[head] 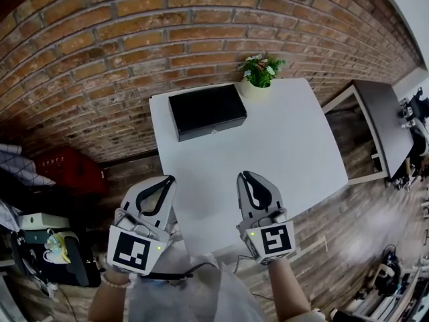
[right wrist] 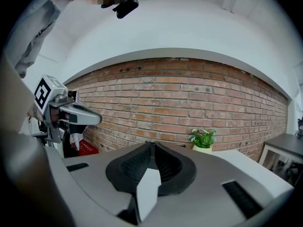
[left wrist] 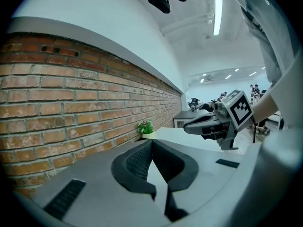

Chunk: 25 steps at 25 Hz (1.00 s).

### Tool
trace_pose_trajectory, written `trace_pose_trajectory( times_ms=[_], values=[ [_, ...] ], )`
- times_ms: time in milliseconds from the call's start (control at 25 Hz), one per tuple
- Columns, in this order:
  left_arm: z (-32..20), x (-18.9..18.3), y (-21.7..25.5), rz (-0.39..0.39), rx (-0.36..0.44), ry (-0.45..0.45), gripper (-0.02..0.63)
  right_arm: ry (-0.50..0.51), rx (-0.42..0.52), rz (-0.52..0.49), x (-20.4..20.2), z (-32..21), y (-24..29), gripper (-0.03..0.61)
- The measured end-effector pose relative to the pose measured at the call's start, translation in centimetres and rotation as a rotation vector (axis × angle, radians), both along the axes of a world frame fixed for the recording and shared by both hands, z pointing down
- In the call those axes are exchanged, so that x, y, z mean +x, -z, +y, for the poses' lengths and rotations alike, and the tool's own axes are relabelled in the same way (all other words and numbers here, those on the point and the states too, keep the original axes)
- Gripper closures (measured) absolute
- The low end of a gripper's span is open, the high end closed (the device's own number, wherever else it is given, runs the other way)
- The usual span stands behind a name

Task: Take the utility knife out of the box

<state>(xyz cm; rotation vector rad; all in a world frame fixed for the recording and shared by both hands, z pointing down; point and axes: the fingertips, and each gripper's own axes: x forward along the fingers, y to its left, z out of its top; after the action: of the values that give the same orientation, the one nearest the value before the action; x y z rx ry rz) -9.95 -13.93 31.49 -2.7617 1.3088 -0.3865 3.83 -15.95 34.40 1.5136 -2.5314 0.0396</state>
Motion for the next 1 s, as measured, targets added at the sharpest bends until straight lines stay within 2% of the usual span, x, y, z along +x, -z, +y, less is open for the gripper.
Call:
trace_pose_trajectory(
  times_ms=[200,400,640,720,880,1000],
  values=[
    [-1.5,0.1,-1.6,0.005,-0.032,-0.020,0.595,0.002,0.003,0.026,-0.6,-2.6,-1.4,0.522],
    [-3.0,0.7,-2.6,0.021,-0.052,-0.029,0.595,-0.009,-0.039,0.046,-0.7,-5.0,-3.6,0.522],
    [-4.5,1.1,-4.0,-0.002,-0.057,-0.045,0.595,-0.026,-0.074,0.065,-0.9,-8.4,-6.4,0.522],
    [-5.0,1.0,-4.5,-0.011,-0.065,-0.049,0.595,-0.037,-0.100,0.067,-0.9,-9.4,-7.4,0.522],
    [-6.4,0.9,-5.4,0.019,-0.096,-0.023,0.595,-0.049,-0.148,0.074,-0.9,-11.7,-9.8,0.522],
    [-7.1,1.2,-6.3,-0.002,-0.098,-0.038,0.595,-0.062,-0.184,0.092,-0.7,-13.0,-11.6,0.520]
  ],
)
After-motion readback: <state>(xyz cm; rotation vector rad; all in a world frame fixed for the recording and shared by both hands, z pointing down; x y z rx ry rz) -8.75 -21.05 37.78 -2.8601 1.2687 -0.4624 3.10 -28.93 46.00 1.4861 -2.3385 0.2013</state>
